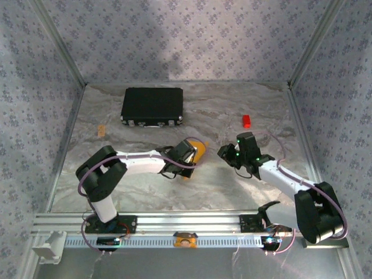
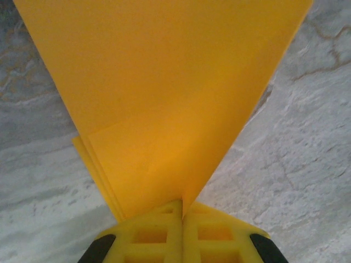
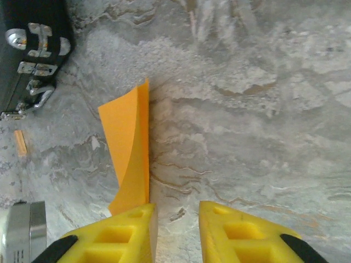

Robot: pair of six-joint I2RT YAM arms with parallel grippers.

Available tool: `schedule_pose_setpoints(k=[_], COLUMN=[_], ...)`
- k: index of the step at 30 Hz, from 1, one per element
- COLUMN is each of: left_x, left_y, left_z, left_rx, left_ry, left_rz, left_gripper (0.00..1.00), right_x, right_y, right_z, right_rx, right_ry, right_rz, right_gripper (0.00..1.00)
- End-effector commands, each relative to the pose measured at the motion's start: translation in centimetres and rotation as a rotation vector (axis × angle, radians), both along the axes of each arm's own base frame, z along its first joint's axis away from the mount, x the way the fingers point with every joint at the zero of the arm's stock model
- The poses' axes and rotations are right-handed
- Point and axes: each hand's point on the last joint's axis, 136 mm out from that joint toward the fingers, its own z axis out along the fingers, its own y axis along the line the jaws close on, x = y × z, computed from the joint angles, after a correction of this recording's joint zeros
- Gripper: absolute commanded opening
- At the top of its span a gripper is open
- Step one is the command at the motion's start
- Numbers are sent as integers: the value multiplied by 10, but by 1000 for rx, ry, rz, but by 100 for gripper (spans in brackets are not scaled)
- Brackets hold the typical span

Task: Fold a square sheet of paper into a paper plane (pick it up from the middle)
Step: Fold the wing for the fifth time at the center of the table.

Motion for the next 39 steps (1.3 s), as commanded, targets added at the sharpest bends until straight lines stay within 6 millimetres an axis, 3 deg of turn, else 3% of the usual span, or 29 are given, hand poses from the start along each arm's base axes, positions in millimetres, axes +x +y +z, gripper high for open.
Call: schedule_pose_setpoints(k=[1, 7, 15, 30, 39], left_x=[-5, -6, -10, -13, -10], left_y=[-8, -15, -22, -17, -9], left_z=[10, 13, 10, -4, -5], left_rx=[-121, -267, -335, -369, -417], left_ry=[45, 132, 194, 304, 345], left_rz=[-14, -33, -70, -20, 33], left_gripper=[2, 1, 0, 0, 0], right_x=[5, 2, -2, -4, 0], right_y=[-4, 0, 17, 72, 89], right_z=[3, 1, 4, -3, -16], right_rx=[-51, -34, 14, 80, 106], right_ry=[-95, -133, -149, -141, -107], right_rz=[8, 35, 121, 353, 411], right_gripper=[27, 25, 25, 23, 18])
